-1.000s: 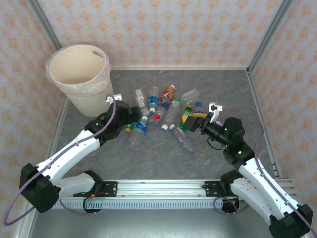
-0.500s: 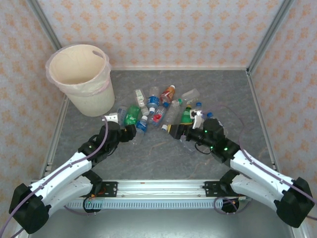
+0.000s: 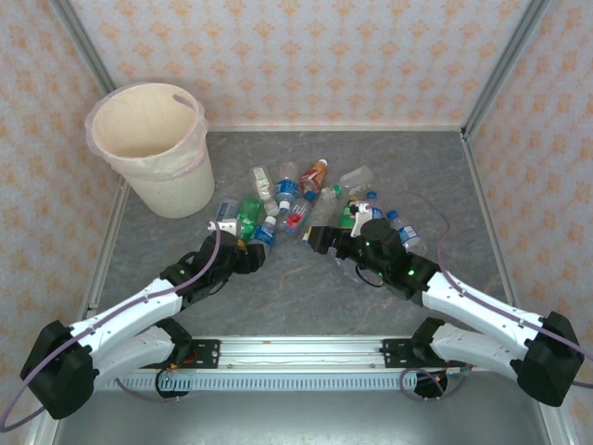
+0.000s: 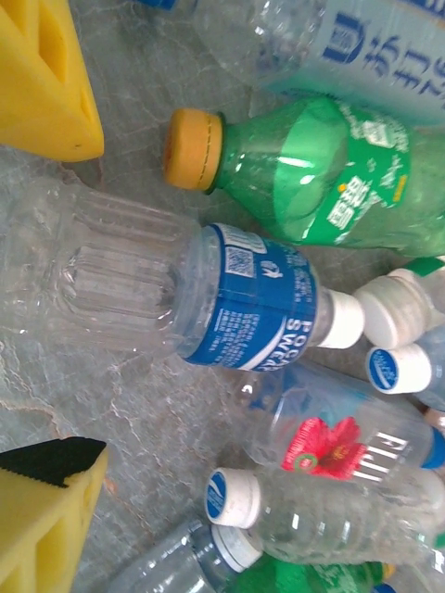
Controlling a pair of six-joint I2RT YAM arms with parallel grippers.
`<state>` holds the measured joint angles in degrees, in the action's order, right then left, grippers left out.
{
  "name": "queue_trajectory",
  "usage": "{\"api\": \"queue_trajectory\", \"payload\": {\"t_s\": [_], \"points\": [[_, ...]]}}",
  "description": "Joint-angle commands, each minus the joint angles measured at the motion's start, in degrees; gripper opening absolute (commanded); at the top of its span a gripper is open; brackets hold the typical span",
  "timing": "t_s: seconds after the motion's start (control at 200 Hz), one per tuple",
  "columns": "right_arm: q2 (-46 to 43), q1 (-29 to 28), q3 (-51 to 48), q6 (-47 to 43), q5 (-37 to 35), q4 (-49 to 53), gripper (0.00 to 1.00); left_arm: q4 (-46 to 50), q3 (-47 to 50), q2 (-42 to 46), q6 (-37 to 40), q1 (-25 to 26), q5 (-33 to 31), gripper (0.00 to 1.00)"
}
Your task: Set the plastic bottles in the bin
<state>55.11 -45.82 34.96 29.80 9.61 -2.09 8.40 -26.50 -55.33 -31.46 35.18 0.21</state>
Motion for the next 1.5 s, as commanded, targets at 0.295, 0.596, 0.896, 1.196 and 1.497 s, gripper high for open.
{"api": "queue_trajectory", "payload": {"t_s": [0.295,0.596,0.896,1.196,1.497], "points": [[-2.0,-0.2,0.4,-2.7,5.3,-1.7,1.00,-5.6,0.6,-6.1,1.7,1.5,0.8,0.80],[-4.9,-0.2,-0.4,-4.1,4.8,-0.5,1.00,-5.6,-1.4,-12.2,1.9,4.1,-5.7,0.78],[-6.0,-0.2,-1.9,-3.9,4.5,-0.4,1.00,-6.3,-5.3,-21.5,3.7,5.9,-6.6,0.78],[-6.5,-0.2,-1.4,-4.1,4.5,0.6,1.00,-7.4,-6.7,-24.4,4.0,5.9,-7.6,0.68],[-7.0,-0.2,-1.3,-3.9,5.6,-0.9,1.00,-4.4,-7.6,-18.8,3.5,6.5,-7.2,0.56]]}}
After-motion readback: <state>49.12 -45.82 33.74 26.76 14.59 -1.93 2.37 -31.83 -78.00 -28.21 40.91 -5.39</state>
